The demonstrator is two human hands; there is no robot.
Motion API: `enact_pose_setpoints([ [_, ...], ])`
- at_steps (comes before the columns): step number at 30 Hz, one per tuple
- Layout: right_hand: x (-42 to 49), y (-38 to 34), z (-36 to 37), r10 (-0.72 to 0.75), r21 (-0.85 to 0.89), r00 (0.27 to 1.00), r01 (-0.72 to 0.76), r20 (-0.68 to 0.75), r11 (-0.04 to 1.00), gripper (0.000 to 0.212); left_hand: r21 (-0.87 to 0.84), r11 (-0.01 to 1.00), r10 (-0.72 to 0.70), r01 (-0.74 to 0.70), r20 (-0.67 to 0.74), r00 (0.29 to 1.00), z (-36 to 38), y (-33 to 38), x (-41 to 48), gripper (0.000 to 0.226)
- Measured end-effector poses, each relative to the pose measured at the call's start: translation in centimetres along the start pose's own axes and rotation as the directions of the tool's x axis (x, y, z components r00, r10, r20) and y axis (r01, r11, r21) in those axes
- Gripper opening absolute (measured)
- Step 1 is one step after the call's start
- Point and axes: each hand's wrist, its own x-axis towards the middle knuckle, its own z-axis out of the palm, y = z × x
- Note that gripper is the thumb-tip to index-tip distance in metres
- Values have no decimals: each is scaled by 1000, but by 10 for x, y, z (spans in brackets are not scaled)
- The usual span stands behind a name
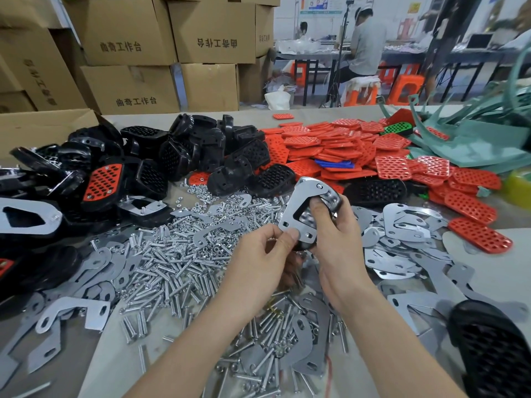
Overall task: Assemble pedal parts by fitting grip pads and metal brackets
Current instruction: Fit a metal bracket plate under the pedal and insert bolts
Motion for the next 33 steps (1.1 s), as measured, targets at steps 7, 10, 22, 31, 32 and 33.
enact_pose_setpoints([
  [7,2,3,2,-9,-7,1000,9,-3,1000,31,88,996,10,-7,-28,1000,-3,-2,2,29],
  [10,3,4,2,-5,-13,1000,5,-14,1000,29,118,993,37,-28,-76,996,-3,-2,2,30],
  [22,3,5,0,-5,-15,1000,4,-24,1000,25,-303,949,-100,89,-21,995,-2,1,5,26],
  [31,1,7,4,8,21,1000,-8,-4,1000,16,-423,900,-146,102,-72,987,-3,-1,8,17],
  [32,1,7,5,6,21,1000,-6,-3,1000,14,-406,909,-137,94,-79,987,-3,-2,8,16],
  [33,1,6,5,7,23,1000,-7,-2,1000,13,-400,912,-132,88,-84,988,-3,-3,8,16],
])
